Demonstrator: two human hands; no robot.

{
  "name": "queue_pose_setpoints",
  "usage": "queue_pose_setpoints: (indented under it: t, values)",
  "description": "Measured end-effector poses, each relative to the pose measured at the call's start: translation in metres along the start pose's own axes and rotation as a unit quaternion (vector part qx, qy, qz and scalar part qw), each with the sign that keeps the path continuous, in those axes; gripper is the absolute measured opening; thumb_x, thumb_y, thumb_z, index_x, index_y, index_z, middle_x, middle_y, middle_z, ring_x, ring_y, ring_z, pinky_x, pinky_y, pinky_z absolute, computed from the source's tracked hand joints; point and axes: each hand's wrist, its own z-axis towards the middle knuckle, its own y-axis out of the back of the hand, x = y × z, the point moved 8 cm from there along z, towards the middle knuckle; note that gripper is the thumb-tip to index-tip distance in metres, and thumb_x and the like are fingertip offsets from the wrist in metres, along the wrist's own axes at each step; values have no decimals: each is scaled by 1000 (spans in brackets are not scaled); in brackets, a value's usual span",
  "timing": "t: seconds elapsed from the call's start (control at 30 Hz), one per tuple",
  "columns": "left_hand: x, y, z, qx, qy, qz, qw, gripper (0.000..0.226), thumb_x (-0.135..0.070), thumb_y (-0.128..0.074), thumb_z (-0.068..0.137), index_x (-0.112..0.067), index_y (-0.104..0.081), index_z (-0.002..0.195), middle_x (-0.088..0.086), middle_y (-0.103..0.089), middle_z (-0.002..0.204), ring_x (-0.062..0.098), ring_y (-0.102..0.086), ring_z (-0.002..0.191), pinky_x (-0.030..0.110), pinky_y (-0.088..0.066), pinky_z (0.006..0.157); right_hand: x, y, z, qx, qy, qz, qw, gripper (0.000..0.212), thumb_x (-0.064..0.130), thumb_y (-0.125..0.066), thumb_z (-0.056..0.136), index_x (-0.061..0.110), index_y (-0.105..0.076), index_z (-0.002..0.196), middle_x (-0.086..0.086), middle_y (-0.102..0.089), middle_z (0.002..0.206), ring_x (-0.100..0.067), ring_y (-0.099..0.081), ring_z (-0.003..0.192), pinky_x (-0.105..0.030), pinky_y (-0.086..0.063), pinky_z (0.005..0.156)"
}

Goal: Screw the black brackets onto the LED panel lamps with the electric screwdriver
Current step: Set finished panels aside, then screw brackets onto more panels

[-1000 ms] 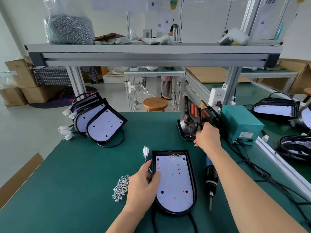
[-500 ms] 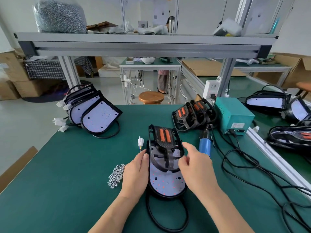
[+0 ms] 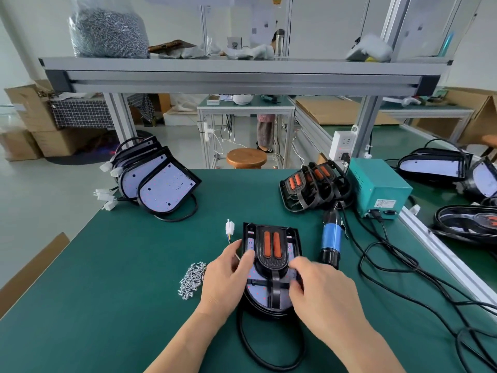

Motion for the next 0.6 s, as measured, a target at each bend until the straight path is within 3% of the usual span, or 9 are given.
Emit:
queue_pose_setpoints:
  t: [0.07, 0.13, 0.17, 0.23, 0.3, 0.4, 0.5, 0.6]
  values:
    - [-2, 0, -1, 1, -16, 9, 1000, 34, -44, -62, 94, -31, -64, 125, -21, -53, 55, 0, -49, 55, 13, -40, 57, -1, 13, 5, -97, 7, 64, 993, 16, 32, -54, 98, 29, -60, 113, 12, -58, 99, -14, -60, 89, -30, -46, 66]
    - [-4, 0, -2, 2, -26, 7, 1000, 26, -42, -63, 94, -38, -63, 120, -21, -52, 54, 1, -48, 53, 14, -40, 57, 2, 13, 16, -118, 29, 109, 987, 38, 36, -55, 100, 24, -57, 136, 6, -56, 128, -17, -54, 118, -32, -49, 93]
    - [-5, 0, -2, 2, -30, 10, 1000, 20, -41, -64, 94, -45, -62, 114, -21, -52, 54, 1, -47, 53, 14, -40, 57, 5, 8, 23, -102, 42, 112, 988, 48, 39, -52, 101, 23, -50, 147, 2, -48, 145, -19, -44, 134, -34, -41, 109]
    - [-6, 0, -2, 4, -38, 15, 999, 18, -39, -64, 94, -54, -56, 100, -19, -52, 53, 3, -45, 51, 15, -40, 55, 16, -8, 36, -43, 60, 90, 993, 57, 47, -40, 104, 29, -31, 158, 0, -24, 165, -22, -19, 151, -36, -20, 123]
    - [-6, -1, -2, 9, -41, 8, 999, 16, -41, -63, 94, -56, -59, 94, -13, -53, 53, 4, -43, 50, 18, -40, 53, 26, -28, 42, 21, 69, 62, 995, 57, 51, -27, 106, 37, -18, 160, 5, -6, 170, -22, -5, 155, -38, -10, 125]
    - [-3, -4, 0, 18, -30, -9, 999, 16, -50, -56, 87, -64, -59, 94, 1, -62, 64, 5, -46, 53, 26, -46, 57, 28, -49, 45, 82, 60, 41, 994, 54, 48, -19, 108, 40, -11, 161, 10, 0, 170, -22, -6, 156, -41, -3, 125]
    - [-1, -5, 0, 16, -33, -3, 999, 17, -48, -56, 90, -56, -62, 103, -7, -59, 59, 4, -45, 52, 22, -43, 55, 27, -50, 47, 90, 58, 29, 994, 54, 46, -19, 108, 40, -10, 161, 10, 0, 170, -22, -8, 156, -41, -4, 125]
    - [-2, -5, -1, 15, -38, 3, 999, 14, -51, -53, 88, -63, -57, 94, -12, -55, 55, 4, -44, 50, 18, -41, 54, 28, -49, 46, 83, 54, 40, 994, 53, 46, -19, 108, 41, -11, 160, 11, -1, 170, -21, -7, 156, -40, -3, 126]
